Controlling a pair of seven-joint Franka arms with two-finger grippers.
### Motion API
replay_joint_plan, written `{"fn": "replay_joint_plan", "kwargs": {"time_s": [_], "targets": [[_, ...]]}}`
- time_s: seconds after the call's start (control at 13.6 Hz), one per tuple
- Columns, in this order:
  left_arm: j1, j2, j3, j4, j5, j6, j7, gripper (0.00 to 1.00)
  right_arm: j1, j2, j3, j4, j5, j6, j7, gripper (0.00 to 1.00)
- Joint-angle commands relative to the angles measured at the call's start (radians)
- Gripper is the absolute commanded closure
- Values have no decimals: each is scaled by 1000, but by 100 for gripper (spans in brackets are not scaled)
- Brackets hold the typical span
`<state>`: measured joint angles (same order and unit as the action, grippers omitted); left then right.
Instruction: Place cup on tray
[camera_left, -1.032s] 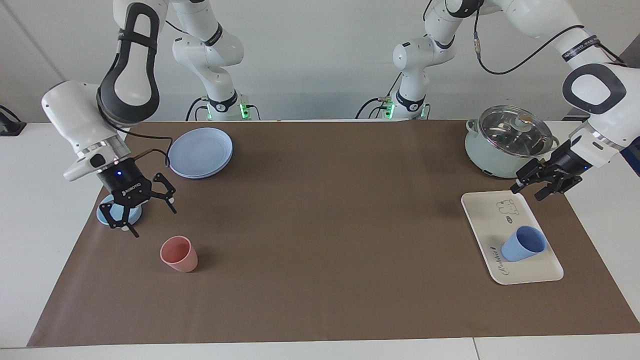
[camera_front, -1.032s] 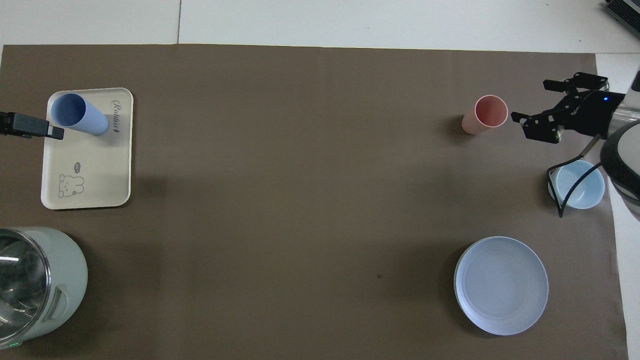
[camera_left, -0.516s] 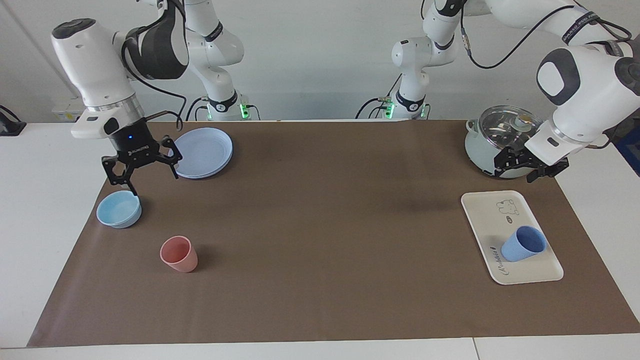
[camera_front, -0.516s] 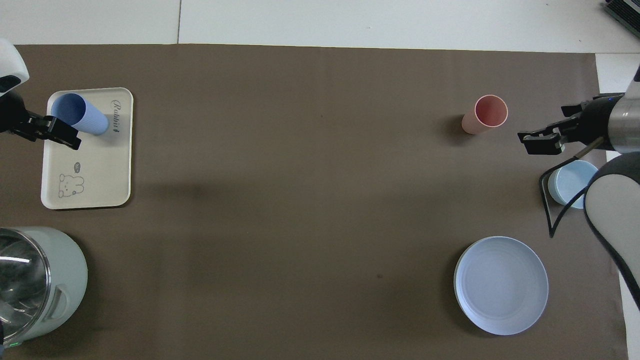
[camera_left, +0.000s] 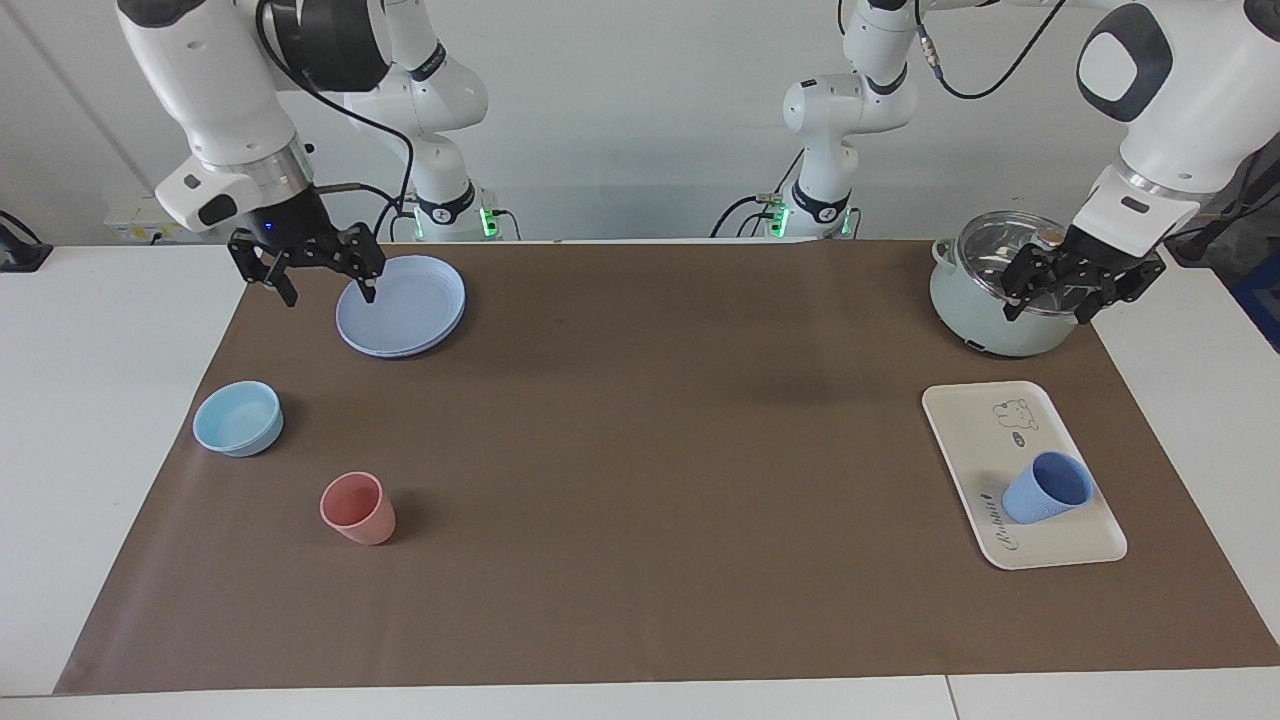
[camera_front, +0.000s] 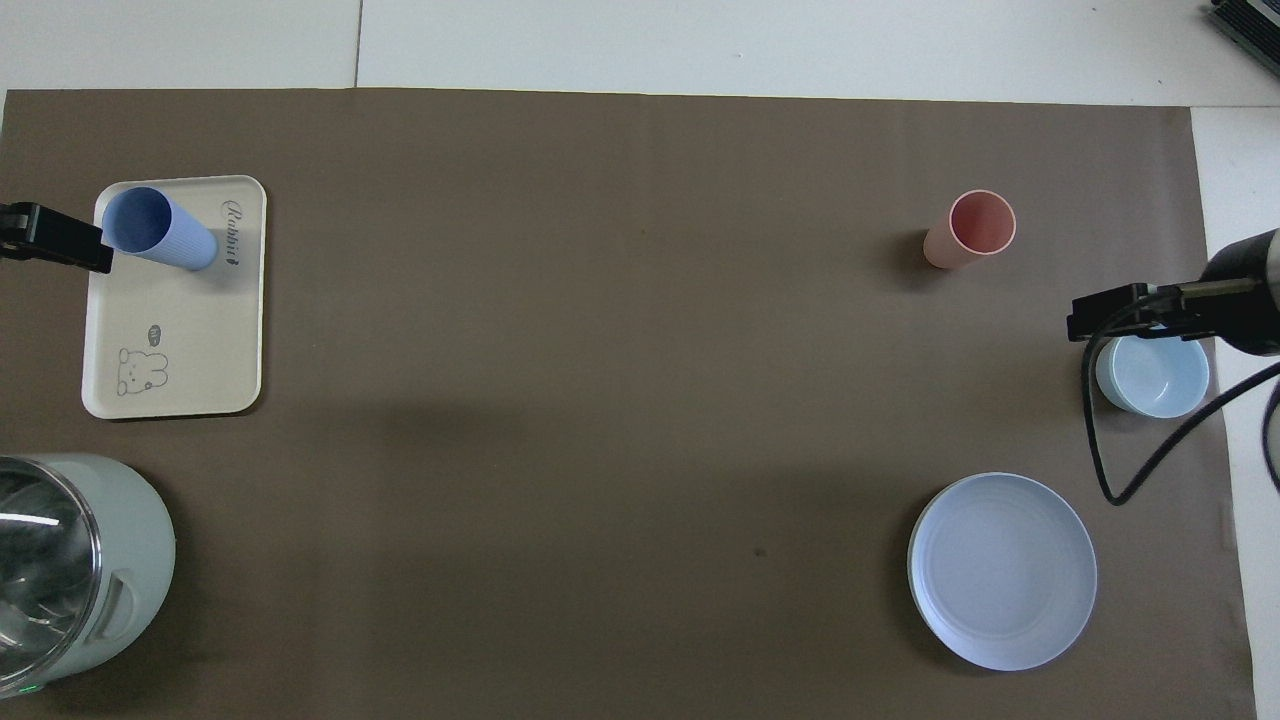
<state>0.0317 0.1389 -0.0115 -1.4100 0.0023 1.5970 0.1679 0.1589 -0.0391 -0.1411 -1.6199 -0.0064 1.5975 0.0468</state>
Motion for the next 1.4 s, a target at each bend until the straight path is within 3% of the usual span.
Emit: {"fn": "replay_joint_plan", "kwargs": {"time_s": [0.0,0.29,1.03,1.33], "targets": [[-1,-15,5,-21,-10,18,-11,0,-18,71,-3,140,-14,-106,24,0],[-1,-30,2,-35,-10,4,-11,0,-21,19,-5,36,-14,-76,21,0],[-3,-55,1,-50,-10,-15,-10,0,-22,21,-5,52,-16,-71,7,0],[-1,-71,1,-60,-10,-54,-8,0,-32,34,-6,104,-27,-140,-25,0]]}}
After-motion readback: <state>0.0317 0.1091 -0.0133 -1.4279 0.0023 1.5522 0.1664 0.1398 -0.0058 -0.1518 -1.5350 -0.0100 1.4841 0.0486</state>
